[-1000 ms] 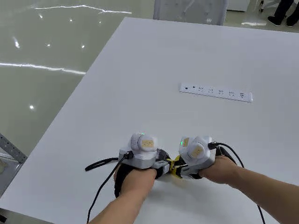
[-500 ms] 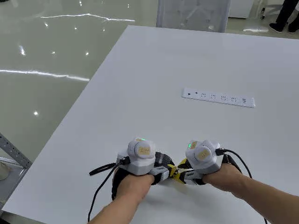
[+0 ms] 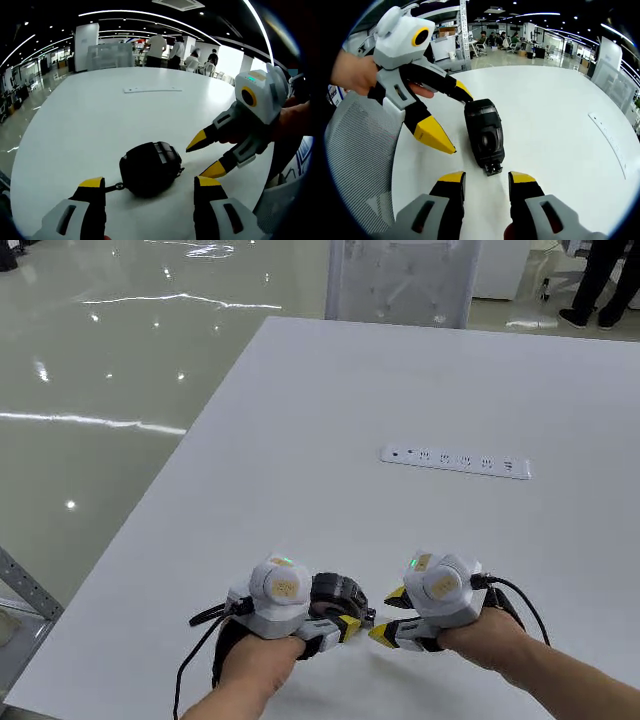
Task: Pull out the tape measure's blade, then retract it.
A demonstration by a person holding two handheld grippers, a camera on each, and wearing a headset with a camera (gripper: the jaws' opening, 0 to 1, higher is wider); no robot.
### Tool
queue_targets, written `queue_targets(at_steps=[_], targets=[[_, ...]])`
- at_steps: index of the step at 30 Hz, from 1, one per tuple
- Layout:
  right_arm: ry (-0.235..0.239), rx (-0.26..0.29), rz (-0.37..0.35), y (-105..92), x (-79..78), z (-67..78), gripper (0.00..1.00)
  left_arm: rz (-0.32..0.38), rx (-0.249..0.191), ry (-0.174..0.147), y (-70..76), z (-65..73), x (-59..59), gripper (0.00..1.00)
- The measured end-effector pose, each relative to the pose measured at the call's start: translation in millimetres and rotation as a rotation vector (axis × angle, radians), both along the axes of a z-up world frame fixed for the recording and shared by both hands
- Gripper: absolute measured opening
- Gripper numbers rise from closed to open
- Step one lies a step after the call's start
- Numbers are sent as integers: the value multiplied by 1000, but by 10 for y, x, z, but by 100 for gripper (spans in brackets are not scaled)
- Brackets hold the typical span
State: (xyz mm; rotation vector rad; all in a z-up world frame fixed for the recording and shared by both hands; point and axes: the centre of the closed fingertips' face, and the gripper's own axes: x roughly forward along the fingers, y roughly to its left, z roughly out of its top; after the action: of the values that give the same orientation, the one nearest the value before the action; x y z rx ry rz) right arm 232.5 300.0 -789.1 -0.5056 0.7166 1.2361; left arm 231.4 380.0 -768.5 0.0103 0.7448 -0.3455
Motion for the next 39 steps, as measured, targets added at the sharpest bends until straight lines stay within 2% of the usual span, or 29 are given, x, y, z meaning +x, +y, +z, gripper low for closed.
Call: queue_targets(at_steps=[3, 11, 17, 25, 31, 39], targets=[[-14, -3, -21, -74, -37, 56, 34, -9, -5, -1, -1, 27, -56, 70], [-34, 40, -92, -267, -158, 295, 39, -36, 7, -10, -2, 133, -175, 76], [-18, 66, -171, -451, -269, 418, 52, -52, 1, -3, -33, 172, -283, 80], [-12, 111, -274, -696, -358, 608, 60, -79, -5, 11, -52, 188, -425, 86], [-13, 140, -330, -833, -443, 748, 65, -83, -14, 15, 6, 236, -533, 92], [0, 155, -368, -958, -635, 897, 74, -80, -18, 23, 171, 340, -733, 100]])
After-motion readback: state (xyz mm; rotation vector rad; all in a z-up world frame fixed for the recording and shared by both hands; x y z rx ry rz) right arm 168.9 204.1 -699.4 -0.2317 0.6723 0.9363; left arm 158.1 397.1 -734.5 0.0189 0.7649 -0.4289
